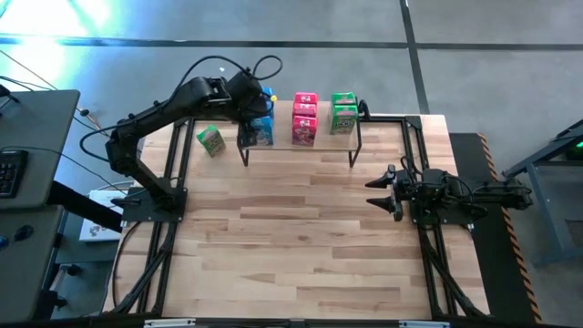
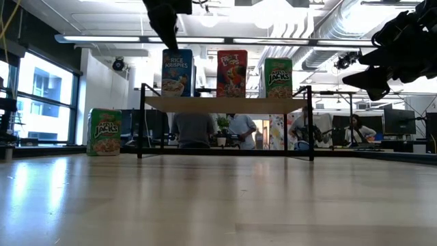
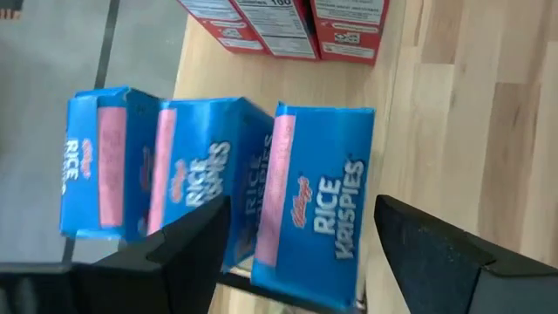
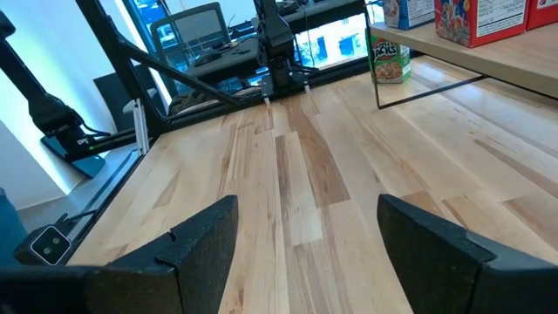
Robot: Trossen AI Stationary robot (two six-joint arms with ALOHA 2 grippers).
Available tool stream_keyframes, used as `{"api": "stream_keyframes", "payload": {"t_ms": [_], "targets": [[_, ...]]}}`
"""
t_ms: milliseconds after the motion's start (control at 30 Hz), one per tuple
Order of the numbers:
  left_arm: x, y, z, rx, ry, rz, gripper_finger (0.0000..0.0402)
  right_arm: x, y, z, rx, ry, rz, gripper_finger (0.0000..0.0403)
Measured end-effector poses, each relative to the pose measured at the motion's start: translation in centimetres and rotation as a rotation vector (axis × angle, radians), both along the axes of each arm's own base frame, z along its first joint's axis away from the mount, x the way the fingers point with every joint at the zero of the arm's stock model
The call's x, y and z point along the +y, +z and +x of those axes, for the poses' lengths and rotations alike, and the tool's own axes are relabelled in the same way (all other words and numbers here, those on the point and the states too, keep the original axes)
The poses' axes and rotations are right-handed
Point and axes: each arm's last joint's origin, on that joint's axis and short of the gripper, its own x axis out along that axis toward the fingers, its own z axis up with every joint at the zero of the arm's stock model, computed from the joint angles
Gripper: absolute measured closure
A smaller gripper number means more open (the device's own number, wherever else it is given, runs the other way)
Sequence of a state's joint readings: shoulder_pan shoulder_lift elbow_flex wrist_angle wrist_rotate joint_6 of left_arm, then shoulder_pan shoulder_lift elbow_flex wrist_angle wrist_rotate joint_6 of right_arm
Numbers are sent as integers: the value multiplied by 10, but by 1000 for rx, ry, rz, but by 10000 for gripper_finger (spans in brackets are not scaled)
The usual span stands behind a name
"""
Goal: Stack cereal on shelf
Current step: Put the green cereal box on the shelf aligned with the other green cereal boxes
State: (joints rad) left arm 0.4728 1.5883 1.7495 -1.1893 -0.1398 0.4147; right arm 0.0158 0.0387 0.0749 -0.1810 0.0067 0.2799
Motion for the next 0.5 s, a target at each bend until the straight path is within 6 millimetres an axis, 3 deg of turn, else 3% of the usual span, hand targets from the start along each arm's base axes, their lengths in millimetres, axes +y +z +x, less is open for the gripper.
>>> {"api": "stream_keyframes", "payload": {"t_ms": [200, 500], "targets": [[-4, 13, -8, 7, 53, -29, 126, 0, 0, 0, 0, 0, 0, 135], [-10, 19, -31, 119, 264, -77, 126, 0, 0, 0, 0, 0, 0, 135]]}}
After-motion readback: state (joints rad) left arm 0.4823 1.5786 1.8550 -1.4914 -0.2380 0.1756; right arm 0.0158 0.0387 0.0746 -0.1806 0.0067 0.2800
